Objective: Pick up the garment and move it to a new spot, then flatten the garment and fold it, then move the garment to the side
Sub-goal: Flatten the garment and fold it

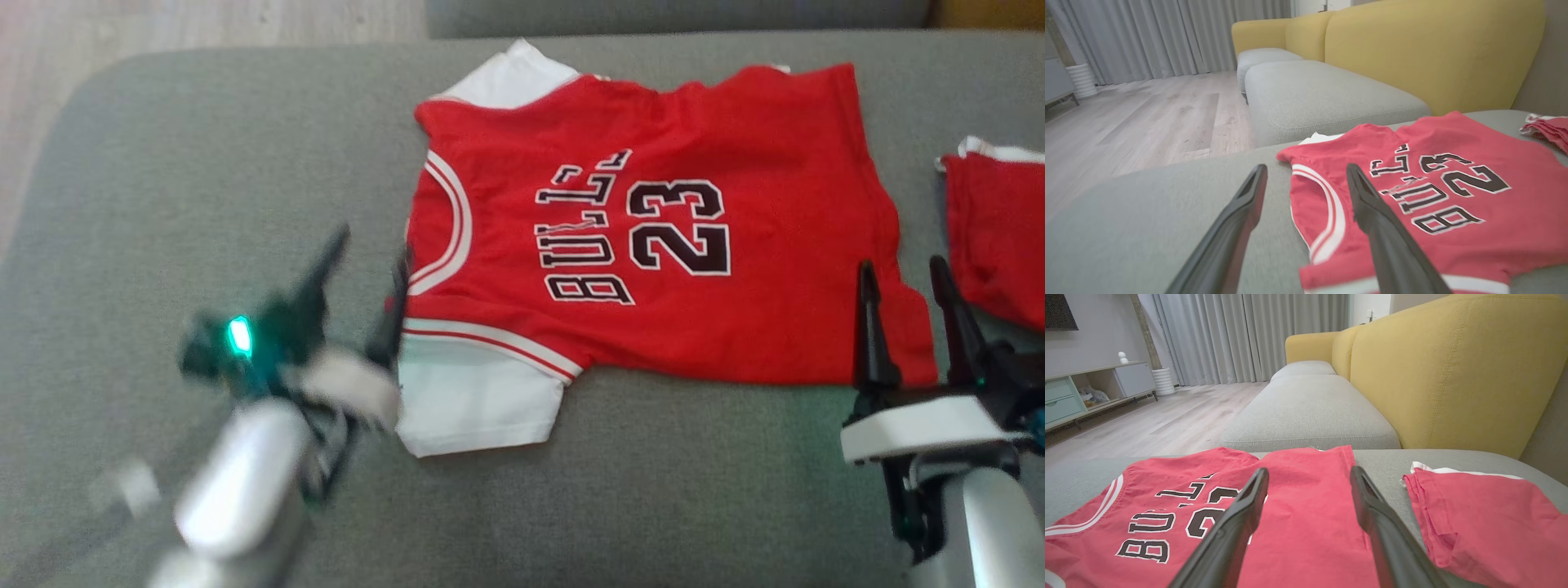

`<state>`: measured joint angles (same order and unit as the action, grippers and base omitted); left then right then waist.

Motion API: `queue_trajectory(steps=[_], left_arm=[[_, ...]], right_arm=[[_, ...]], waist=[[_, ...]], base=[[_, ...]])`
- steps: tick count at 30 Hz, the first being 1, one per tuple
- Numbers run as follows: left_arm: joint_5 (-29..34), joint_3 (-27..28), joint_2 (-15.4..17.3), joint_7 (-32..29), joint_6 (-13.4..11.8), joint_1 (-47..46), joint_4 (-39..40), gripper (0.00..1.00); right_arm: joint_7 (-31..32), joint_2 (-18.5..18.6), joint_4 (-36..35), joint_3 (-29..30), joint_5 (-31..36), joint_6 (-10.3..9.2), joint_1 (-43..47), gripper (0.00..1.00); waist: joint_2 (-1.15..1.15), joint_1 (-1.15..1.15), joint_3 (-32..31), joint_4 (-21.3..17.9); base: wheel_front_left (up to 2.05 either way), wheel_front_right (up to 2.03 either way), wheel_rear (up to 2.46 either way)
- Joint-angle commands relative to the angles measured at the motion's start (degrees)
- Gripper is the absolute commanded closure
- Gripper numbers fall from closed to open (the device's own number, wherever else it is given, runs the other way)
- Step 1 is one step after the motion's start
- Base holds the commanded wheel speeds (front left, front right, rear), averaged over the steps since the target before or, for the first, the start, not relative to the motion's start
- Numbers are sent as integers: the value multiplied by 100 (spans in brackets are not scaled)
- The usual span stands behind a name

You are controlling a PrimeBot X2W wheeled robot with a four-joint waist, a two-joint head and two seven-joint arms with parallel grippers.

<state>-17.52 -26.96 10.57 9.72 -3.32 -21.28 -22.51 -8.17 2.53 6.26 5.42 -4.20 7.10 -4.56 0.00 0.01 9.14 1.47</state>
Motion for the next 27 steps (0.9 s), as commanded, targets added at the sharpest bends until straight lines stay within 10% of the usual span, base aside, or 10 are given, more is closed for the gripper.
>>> queue_trajectory(steps=[1,6,13,27], left_arm=[[0,189,293,-343,184,-747,64,0],[-404,115,635,-1844,884,-1846,-614,0],[-1487,-186,1012,-3604,1077,-2803,-1631,0],[-2656,-948,1424,-3963,1080,-3083,-1862,0]], right_arm=[[-76,35,-156,-183,-17,39,-316,0],[-155,35,-49,-327,-58,39,-518,0],[-345,35,249,-601,-230,39,-777,0],[-513,35,487,-707,-292,39,-949,0]], waist=[[0,-1,192,-104],[0,-1,480,-327],[0,-1,786,-819],[0,-1,1056,-1213]], base=[[0,0,0],[0,0,0],[0,0,0],[0,0,0]])
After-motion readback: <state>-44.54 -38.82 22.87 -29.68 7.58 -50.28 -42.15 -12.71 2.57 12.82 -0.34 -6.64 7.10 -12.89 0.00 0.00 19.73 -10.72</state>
